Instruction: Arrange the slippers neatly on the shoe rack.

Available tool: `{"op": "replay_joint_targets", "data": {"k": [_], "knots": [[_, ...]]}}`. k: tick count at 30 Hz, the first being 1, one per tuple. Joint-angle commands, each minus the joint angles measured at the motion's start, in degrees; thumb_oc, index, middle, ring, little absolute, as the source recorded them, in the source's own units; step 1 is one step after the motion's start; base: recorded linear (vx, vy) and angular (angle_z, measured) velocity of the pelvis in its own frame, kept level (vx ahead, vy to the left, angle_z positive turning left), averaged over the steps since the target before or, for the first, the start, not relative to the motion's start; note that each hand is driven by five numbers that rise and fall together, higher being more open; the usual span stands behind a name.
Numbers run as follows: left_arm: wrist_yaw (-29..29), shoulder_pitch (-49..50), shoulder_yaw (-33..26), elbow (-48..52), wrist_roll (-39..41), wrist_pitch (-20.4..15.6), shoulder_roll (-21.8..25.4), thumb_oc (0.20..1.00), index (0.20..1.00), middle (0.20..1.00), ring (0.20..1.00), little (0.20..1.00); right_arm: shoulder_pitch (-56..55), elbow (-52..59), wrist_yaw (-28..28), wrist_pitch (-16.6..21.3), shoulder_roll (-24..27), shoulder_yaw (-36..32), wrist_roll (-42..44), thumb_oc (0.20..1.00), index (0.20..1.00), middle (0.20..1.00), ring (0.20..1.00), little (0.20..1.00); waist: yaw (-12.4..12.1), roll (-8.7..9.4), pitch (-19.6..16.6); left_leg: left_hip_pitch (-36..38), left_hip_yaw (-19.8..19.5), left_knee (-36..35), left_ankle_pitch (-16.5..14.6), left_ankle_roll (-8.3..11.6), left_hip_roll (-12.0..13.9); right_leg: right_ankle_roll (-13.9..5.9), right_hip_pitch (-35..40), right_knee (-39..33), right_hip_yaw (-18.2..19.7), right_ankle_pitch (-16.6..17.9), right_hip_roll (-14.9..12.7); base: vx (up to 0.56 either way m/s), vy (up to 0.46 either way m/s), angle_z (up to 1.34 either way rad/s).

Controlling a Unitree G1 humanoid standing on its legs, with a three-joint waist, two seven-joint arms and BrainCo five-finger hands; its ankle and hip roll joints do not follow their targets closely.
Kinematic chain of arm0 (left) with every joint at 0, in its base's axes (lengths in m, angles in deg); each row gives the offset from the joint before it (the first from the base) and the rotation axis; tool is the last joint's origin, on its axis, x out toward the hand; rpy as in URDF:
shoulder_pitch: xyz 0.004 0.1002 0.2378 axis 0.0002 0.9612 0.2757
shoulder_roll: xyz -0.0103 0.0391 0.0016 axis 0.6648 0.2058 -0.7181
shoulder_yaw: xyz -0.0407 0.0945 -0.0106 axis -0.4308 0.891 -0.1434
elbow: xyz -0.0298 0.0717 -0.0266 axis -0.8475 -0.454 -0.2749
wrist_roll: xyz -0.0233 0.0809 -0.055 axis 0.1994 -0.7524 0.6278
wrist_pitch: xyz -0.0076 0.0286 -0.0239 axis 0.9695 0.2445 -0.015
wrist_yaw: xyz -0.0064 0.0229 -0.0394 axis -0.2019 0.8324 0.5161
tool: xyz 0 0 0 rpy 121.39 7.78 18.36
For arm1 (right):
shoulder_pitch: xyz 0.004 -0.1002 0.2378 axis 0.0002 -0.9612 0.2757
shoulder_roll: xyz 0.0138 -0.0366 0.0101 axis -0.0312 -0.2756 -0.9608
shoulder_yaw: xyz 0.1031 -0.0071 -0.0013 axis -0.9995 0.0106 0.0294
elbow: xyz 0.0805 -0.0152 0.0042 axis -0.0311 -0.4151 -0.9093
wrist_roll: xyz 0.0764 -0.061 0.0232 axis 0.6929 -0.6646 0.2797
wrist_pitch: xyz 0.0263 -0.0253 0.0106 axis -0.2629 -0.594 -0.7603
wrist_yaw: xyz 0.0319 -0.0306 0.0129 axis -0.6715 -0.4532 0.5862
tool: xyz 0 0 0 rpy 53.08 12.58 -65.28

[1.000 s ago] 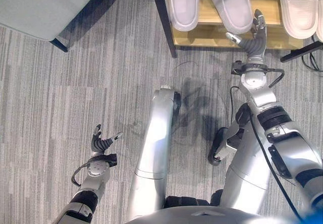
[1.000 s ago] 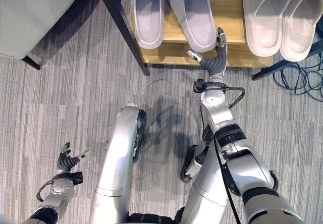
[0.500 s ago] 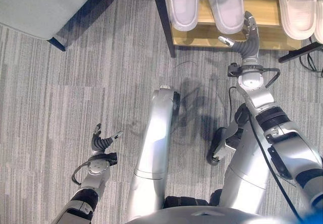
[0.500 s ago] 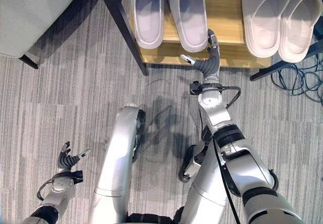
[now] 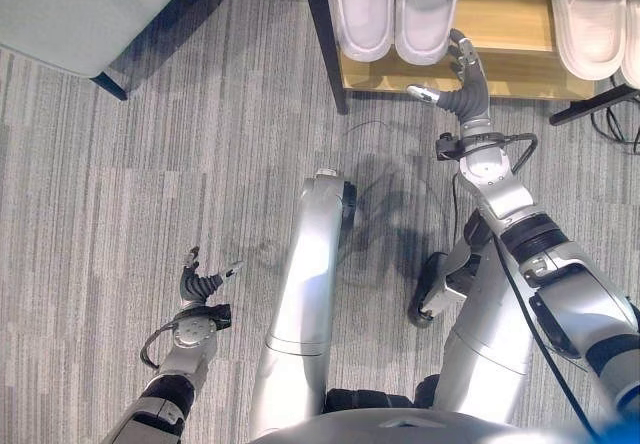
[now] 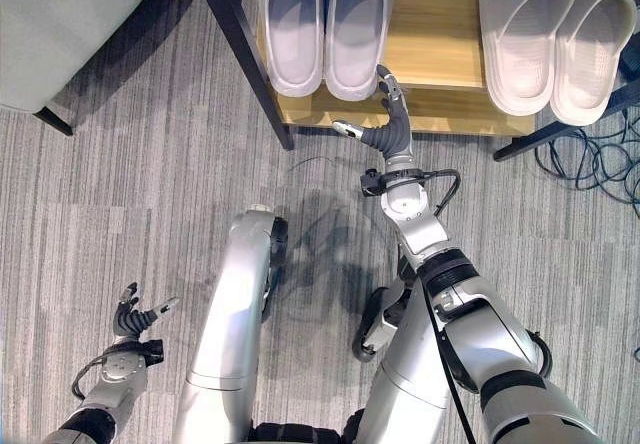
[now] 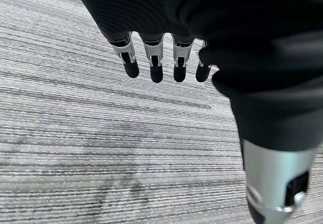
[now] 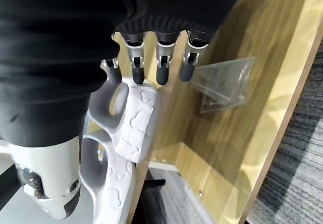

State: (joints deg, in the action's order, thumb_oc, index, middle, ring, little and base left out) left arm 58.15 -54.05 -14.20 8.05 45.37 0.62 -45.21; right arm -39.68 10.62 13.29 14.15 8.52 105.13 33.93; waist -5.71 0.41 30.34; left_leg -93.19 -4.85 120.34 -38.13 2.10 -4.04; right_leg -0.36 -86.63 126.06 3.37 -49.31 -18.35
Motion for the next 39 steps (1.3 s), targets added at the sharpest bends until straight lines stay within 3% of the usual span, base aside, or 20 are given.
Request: {"op": "replay_joint_targets", "data": {"k": [1, 6, 9, 10, 11, 13, 17, 22, 23, 26, 27, 30, 34, 35, 36, 37, 39], "knots": [[-1.0, 0.9, -0.6, -2.7, -1.0, -1.4, 0.1, 1.0, 1.0, 1.0, 1.0, 1.0, 0.5, 4.7, 0.3, 2.5, -0.3, -1.0, -0.3, 1.0, 1.0, 1.0, 1.0, 1.0, -1.7, 1.18, -0.5, 3.2, -8.0, 1.7, -6.4, 4.69, -1.4, -2.58, 2.6, 4.2, 6.7, 8.8, -2.1, 0.0, 0.0, 0.0], [-1.4, 1.3, -0.8, -3.5, -1.0, -1.8, -0.1, 1.0, 1.0, 1.0, 1.0, 1.0, 3.7, 1.8, -4.2, 3.1, 2.5, -6.7, -0.3, 1.0, 1.0, 1.0, 1.0, 1.0, -1.8, 0.93, -0.5, 3.2, -7.8, 1.9, -6.3, 4.83, -1.4, -2.4, 2.5, 4.9, 7.0, 8.6, -2.1, 0.0, 0.0, 0.0], [-1.3, 0.0, -0.8, -2.7, -1.1, -1.6, 0.2, 1.0, 1.0, 1.0, 1.0, 1.0, 3.1, 7.9, -5.4, 4.6, 1.8, -7.6, -0.1, 1.0, 1.0, 1.0, 1.0, 1.0, -1.4, 0.96, -0.5, 3.2, -7.8, 2.2, -6.3, 4.95, -1.4, -2.38, 2.5, 4.9, 6.8, 8.5, -2.1, -0.01, 0.014, 0.0], [-2.1, 1.0, -2.7, -0.7, -1.0, -1.4, -0.9, 1.0, 1.0, 1.0, 1.0, 1.0, -15.3, 29.6, -3.1, 8.8, -0.6, -8.5, -1.6, 1.0, 1.0, 1.0, 1.0, 1.0, 0.0, 1.86, -0.5, 3.2, -7.6, 2.1, -6.4, 4.82, -1.2, -2.58, 2.5, 4.5, 6.9, 8.6, -1.9, -0.04, 0.036, 0.01], [-2.0, 0.1, -3.8, -1.0, -1.5, -1.0, -1.0, 1.0, 1.0, 1.0, 1.0, 1.0, -16.2, 28.8, -5.0, 9.0, 0.4, -10.4, -4.3, 1.0, 1.0, 1.0, 1.0, 1.0, 0.4, 2.24, -0.5, 3.2, -7.7, 2.0, -6.4, 5.06, -1.2, -2.58, 2.5, 4.3, 6.8, 8.5, -1.9, -0.04, 0.024, -0.02], [-2.2, 1.4, -6.0, 1.0, -1.7, -1.9, -0.6, 1.0, 1.0, 1.0, 1.0, 1.0, -28.3, 40.1, -1.3, 11.6, 0.8, -13.1, -3.7, 1.0, 1.0, 1.0, 1.0, 1.0, 1.5, 2.98, -0.5, 3.2, -7.8, 1.7, -5.8, 5.02, -1.1, -2.66, 3.0, 4.2, 6.5, 8.3, -2.2, -0.01, 0.001, -0.11], [-3.2, 3.3, -7.9, 3.4, -3.4, -2.4, -2.5, 1.0, 1.0, 1.0, 1.0, 1.0, -45.3, 37.6, -0.7, 9.4, -1.3, -16.4, -8.2, 1.0, 1.0, 1.0, 1.0, 1.0, 3.0, 4.03, -0.5, 3.2, -8.7, 1.8, -5.6, 5.35, -1.9, -3.42, 4.6, 3.9, 5.8, 8.7, -2.1, -0.03, -0.025, -0.03], [-3.4, 1.5, -7.8, 2.8, -3.7, -2.4, -3.6, 1.0, 1.0, 1.0, 1.0, 1.0, -42.2, 29.0, -8.4, 6.9, -3.4, -20.6, -13.9, 1.0, 1.0, 1.0, 1.0, 1.0, 2.8, 3.98, -0.6, 3.2, -8.5, -3.9, -2.8, 5.29, -1.0, -3.58, 7.0, -3.3, 2.2, 10.0, -2.3, -0.11, 0.017, 0.14], [-3.4, -0.8, -8.5, 2.4, -3.4, -2.3, -3.9, 1.0, 1.0, 1.0, 1.0, 1.0, -39.5, 22.3, -12.1, 4.5, -3.6, -23.0, -15.5, 1.0, 1.0, 1.0, 1.0, 1.0, 2.7, 4.21, -3.0, 3.2, -8.0, -12.7, 1.3, 4.23, 0.3, -3.87, 7.7, -12.9, -1.0, 11.6, -2.3, -0.24, 0.086, 0.34], [-3.4, -2.4, -8.3, 2.1, -3.3, -2.2, -4.3, 1.0, 1.0, 1.0, 1.0, 1.0, -39.3, 16.3, -13.9, 3.6, -3.8, -25.5, -14.2, 1.0, 1.0, 1.0, 1.0, 1.0, 3.9, 3.82, -7.6, 3.2, -7.8, -21.3, 5.6, 3.63, 1.1, -4.44, 7.0, -20.4, -3.9, 13.7, -2.5, -0.16, 0.116, 0.06], [-2.9, -3.9, -8.5, 1.5, -2.9, -1.6, -3.4, 1.0, 1.0, 1.0, 1.0, 1.0, -38.1, 7.0, -14.2, 2.5, -3.3, -26.8, -11.4, 1.0, 1.0, 1.0, 1.0, 1.0, 4.5, 3.19, -10.6, 5.4, -7.5, -29.7, 9.7, 3.25, 2.2, -4.1, 9.2, -28.7, -7.1, 15.5, -3.3, -0.2, 0.119, 0.03], [-3.1, -5.1, -8.4, 0.0, -3.3, -1.2, -2.9, 1.0, 1.0, 1.0, 1.0, 1.0, -36.5, -0.4, -14.4, 2.2, -2.4, -28.1, -9.6, 1.0, 1.0, 1.0, 1.0, 1.0, 4.5, 2.89, -10.4, 11.0, -6.8, -37.4, 12.8, 2.8, 2.9, -3.52, 14.4, -35.7, -9.1, 16.7, -3.1, -0.16, 0.04, 0.02], [-1.4, -7.5, -5.1, -8.0, -7.0, 1.3, -3.4, 1.0, 1.0, 1.0, 1.0, 1.0, -33.6, -37.0, -9.6, -1.7, -0.5, -30.9, 0.5, 1.0, 1.0, 1.0, 1.0, 1.0, 3.7, 2.33, -12.4, 31.4, -5.0, -61.9, 21.1, 1.52, 4.8, -2.01, 32.9, -62.7, -13.8, 22.5, -1.1, -0.16, 0.024, 0.22], [-1.4, -7.5, -5.1, -8.0, -7.0, 1.3, -3.4, 1.0, 1.0, 1.0, 1.0, 1.0, -33.6, -37.0, -9.6, -1.7, -0.5, -30.9, 0.5, 1.0, 1.0, 1.0, 1.0, 1.0, 3.7, 2.3, -12.4, 31.5, -5.1, -61.9, 21.1, 1.52, 4.8, -2.01, 33.0, -62.8, -13.9, 22.5, -1.1, 0.03, -0.045, -0.04], [0.4, -5.6, -6.0, -12.1, -6.7, 2.3, -5.9, 1.0, 1.0, 1.0, 1.0, 1.0, -38.1, -43.0, -8.2, -3.4, -4.1, -31.1, 0.7, 1.0, 1.0, 1.0, 1.0, 1.0, 3.7, 2.45, -14.3, 40.5, -5.2, -70.9, 23.6, 1.28, 5.4, -2.74, 41.6, -71.6, -15.8, 25.3, 1.0, 0.1, -0.055, 0.01], [1.4, -2.3, -6.7, -14.9, -7.1, 3.0, -8.9, 1.0, 1.0, 1.0, 1.0, 1.0, -43.4, -45.4, -7.4, -4.6, -8.2, -31.4, -0.7, 1.0, 1.0, 1.0, 1.0, 1.0, 3.9, 2.21, -16.0, 50.2, -5.3, -81.4, 28.4, 1.29, 5.6, -2.83, 51.4, -81.8, -18.7, 29.5, 2.9, 0.16, -0.075, 0.07], [2.9, -0.5, -7.7, -16.8, -6.7, 4.1, -10.9, 1.0, 1.0, 1.0, 1.0, 1.0, -45.9, -46.5, -5.7, -5.4, -11.4, -31.0, -0.5, 1.0, 1.0, 1.0, 1.0, 1.0, 4.2, 2.32, -17.6, 58.1, -5.0, -88.2, 30.0, 1.47, 5.7, -3.89, 59.7, -89.6, -19.8, 32.3, 4.6, 0.21, -0.055, 0.15]]}}
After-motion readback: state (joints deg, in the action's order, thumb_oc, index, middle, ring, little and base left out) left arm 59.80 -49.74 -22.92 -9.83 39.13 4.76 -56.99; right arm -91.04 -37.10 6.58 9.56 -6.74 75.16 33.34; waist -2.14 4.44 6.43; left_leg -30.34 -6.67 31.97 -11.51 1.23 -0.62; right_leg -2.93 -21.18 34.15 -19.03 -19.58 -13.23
